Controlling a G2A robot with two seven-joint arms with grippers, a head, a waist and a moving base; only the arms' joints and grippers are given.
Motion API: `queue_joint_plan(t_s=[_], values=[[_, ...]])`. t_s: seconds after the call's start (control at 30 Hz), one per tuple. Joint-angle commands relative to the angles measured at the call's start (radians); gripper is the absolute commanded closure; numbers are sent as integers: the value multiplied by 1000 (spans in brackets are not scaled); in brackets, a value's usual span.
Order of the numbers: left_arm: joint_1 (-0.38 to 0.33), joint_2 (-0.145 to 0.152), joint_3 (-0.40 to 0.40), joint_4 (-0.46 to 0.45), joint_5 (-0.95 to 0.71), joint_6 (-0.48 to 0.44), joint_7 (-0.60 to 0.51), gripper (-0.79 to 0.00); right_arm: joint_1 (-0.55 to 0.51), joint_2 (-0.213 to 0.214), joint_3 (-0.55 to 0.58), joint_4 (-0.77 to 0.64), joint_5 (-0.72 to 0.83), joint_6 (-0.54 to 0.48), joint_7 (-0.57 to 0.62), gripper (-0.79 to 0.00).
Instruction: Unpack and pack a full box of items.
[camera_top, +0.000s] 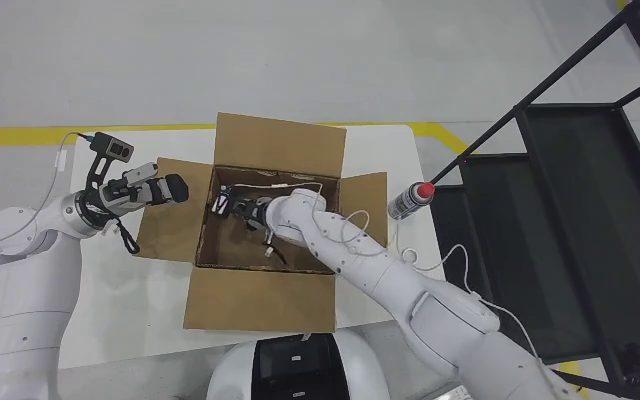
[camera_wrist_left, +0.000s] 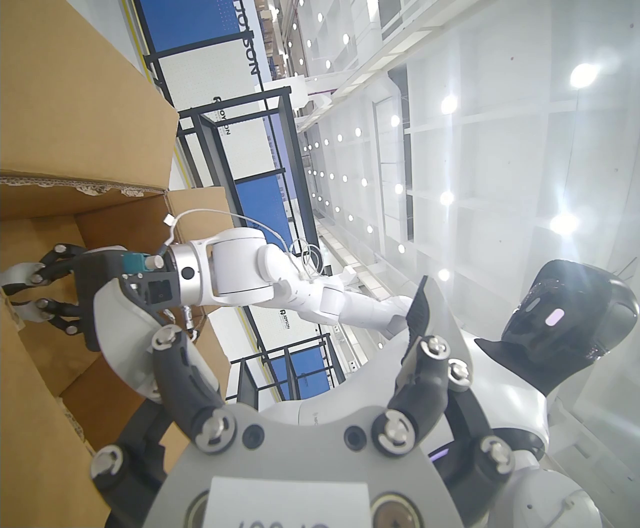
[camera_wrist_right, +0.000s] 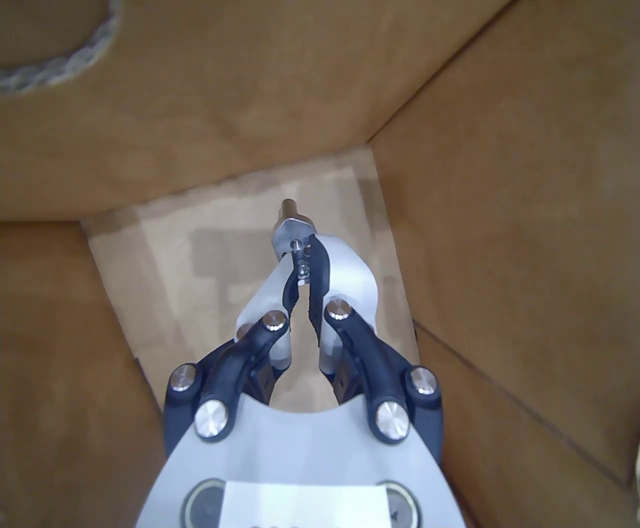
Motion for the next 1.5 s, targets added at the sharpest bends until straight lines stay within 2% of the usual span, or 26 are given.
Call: queue_joint_plan(t_s=[0.0, 0.17, 0.3, 0.5, 0.63, 0.83, 1.1, 1.17, 1.2, 1.23, 1.47], values=[[0, 0, 0, 0, 0, 0, 0, -785, -84, 41, 62, -163, -37, -14, 88, 0], [0, 0, 0, 0, 0, 0, 0, -785, -260, 111, 193, -438, -98, -85, 215, 0], [0, 0, 0, 0, 0, 0, 0, -785, -303, 129, 233, -498, -104, -116, 267, 0], [0, 0, 0, 0, 0, 0, 0, -785, -276, 127, 237, -449, -74, -120, 246, 0], [0, 0, 0, 0, 0, 0, 0, -785, -243, 118, 214, -388, -69, -87, 279, 0], [0, 0, 0, 0, 0, 0, 0, -785, -177, 86, 138, -288, -53, -16, 330, 0], [0, 0, 0, 0, 0, 0, 0, -785, -99, 45, 81, -136, 1, 53, 319, 0], [0, 0, 0, 0, 0, 0, 0, -785, -87, 38, 74, -111, 10, 64, 307, -249], [0, 0, 0, 0, 0, 0, 0, -785, -83, 35, 73, -102, 11, 75, 302, -665], [0, 0, 0, 0, 0, 0, 0, -785, -81, 33, 71, -96, 11, 82, 301, -785], [0, 0, 0, 0, 0, 0, 0, -785, -111, 35, 73, -166, -21, 113, 300, -785]])
